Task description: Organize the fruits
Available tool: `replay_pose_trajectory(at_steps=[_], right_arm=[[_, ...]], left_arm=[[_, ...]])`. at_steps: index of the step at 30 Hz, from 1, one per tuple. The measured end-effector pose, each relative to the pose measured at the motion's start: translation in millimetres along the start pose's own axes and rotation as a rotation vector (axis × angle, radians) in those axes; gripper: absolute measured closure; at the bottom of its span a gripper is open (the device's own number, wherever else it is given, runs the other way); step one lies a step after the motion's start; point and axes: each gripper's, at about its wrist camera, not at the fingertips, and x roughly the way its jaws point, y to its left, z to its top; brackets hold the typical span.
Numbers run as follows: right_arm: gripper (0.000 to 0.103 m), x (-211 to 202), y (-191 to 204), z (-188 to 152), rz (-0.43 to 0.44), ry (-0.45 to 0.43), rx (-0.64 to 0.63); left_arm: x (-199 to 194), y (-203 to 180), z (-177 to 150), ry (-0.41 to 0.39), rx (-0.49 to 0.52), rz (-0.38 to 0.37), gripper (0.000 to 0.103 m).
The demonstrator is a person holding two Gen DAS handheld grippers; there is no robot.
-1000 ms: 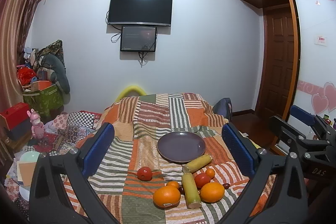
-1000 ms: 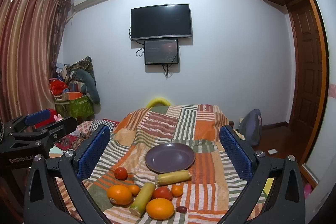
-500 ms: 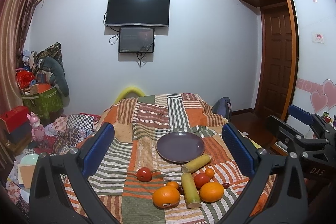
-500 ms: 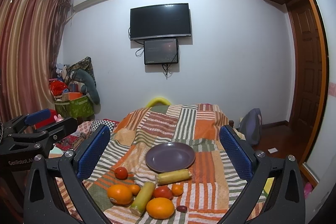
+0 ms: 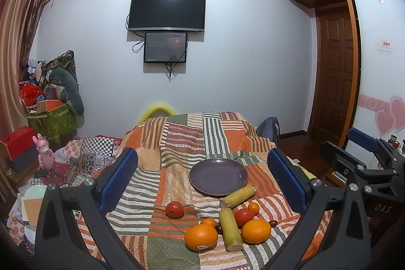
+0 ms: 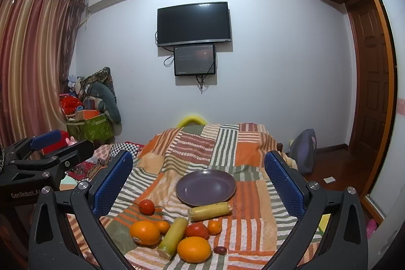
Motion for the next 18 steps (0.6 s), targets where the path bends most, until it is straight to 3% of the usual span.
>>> replay_pose_trajectory(at_steps=[18], right_arm=[[0.0, 0.8, 0.8, -0.5, 0.005, -0.003, 0.001]], left_arm=[[1.1, 2.9, 0.4, -0.005, -0.006, 0.005, 0.0]])
